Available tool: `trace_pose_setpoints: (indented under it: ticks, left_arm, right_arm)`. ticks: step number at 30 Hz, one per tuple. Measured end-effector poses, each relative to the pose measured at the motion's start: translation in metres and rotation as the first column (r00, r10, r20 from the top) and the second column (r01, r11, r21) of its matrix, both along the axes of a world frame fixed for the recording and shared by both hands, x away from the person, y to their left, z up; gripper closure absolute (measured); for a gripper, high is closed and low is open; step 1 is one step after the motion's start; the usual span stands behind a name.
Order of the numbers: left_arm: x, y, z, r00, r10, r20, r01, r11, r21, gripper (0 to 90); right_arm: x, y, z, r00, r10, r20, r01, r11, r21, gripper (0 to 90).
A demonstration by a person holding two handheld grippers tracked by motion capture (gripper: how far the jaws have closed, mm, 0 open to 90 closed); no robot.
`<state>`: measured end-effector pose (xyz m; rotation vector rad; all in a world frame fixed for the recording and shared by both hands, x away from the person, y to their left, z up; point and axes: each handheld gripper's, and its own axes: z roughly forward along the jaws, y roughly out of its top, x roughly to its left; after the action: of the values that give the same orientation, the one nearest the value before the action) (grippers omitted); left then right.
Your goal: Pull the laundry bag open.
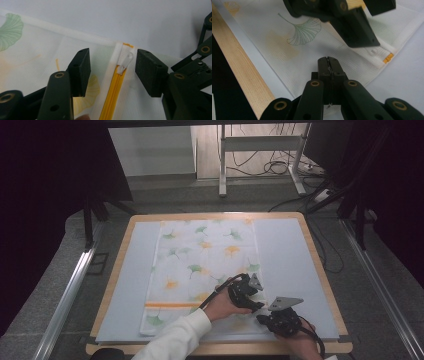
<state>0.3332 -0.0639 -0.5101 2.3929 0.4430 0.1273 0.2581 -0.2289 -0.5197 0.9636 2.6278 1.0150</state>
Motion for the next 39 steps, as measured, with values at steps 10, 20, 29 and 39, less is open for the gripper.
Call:
trace_pose_setpoints:
  ticks: [10,20,29,39]
  left_arm:
    - [0.0036,-0.0115,-0.0061,0.9978,-0.064,-0.014,0.065,0.9977,0.019,63.4]
    - [0.0066,-0.0098,-0.0043,0.9983,-0.054,-0.022,0.054,0.9985,0.006,83.0]
    - [0.0042,-0.0092,-0.0034,0.9988,-0.036,-0.032,0.036,0.9993,0.005,85.0]
    - [0.0041,-0.0074,-0.0041,0.9987,-0.036,-0.035,0.036,0.9993,-0.004,85.3]
  right_arm:
    - [0.0012,0.0001,0.0001,1.0,0.004,-0.003,-0.004,1.0,-0.001,88.9]
    - [0.0012,0.0002,-0.0001,1.0,0.005,-0.003,-0.005,1.0,-0.002,88.9]
    - [0.0013,0.0001,0.0,1.0,0.008,-0.002,-0.008,1.0,-0.003,88.9]
    - [0.0093,-0.001,0.0009,0.9987,-0.042,0.029,0.042,0.999,-0.014,89.0]
